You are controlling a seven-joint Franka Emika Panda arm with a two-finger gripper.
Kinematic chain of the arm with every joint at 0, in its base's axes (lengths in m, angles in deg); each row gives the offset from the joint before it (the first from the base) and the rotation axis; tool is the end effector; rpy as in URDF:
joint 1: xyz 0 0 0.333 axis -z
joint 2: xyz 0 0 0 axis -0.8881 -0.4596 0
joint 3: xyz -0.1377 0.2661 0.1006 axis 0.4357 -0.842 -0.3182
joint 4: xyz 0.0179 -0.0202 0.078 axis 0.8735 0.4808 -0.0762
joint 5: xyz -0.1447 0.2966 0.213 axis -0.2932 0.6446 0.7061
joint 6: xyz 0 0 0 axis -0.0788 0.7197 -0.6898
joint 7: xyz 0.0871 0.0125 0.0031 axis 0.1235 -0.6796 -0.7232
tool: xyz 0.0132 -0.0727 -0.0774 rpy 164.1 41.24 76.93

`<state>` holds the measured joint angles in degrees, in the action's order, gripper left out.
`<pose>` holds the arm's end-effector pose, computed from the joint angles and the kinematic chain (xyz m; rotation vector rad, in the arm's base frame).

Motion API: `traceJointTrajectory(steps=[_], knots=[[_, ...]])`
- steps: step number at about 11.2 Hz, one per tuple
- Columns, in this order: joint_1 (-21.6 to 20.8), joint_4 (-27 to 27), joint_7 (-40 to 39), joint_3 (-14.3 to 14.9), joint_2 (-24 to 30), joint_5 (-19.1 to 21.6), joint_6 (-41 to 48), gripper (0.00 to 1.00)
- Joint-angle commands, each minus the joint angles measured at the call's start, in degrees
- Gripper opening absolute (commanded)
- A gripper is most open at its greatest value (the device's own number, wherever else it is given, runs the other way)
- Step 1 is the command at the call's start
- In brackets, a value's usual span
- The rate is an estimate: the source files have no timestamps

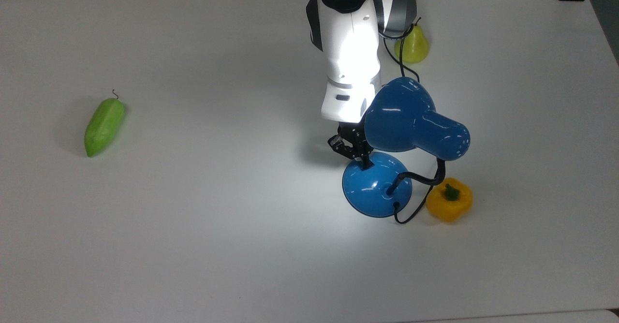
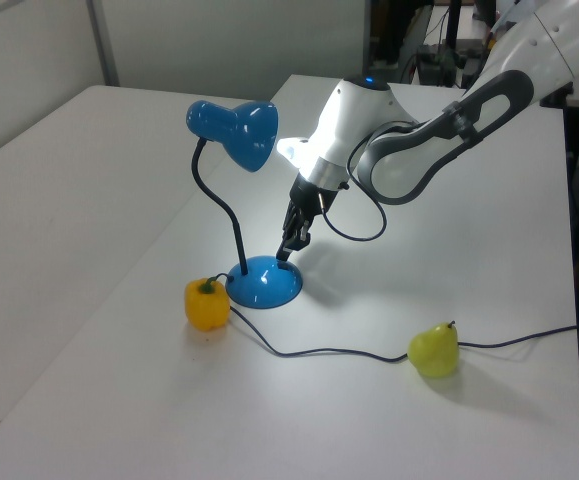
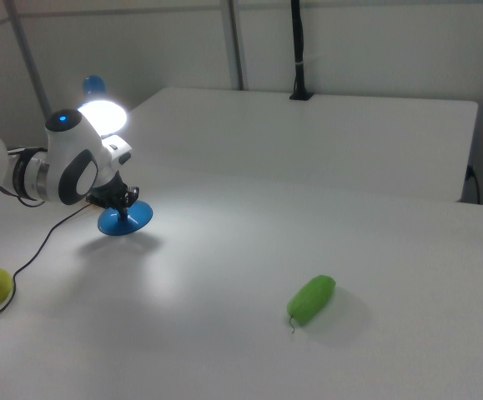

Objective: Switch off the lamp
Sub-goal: 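Lower the gripper onto the switch on the lamp base and press it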

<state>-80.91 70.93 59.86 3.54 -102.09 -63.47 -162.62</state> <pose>0.6716 0.2299 0.3304 -2.8749 -0.7451 -0.6414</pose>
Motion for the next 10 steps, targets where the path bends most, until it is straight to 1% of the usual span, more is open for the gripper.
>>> traceJointTrajectory(steps=[1, 10], knots=[[0.17, -0.54, -0.36, -1.48, -0.47, -0.15, -1.27, 0.00], [0.61, -0.02, -0.80, -1.74, -0.82, -0.77, -1.18, 0.00]])
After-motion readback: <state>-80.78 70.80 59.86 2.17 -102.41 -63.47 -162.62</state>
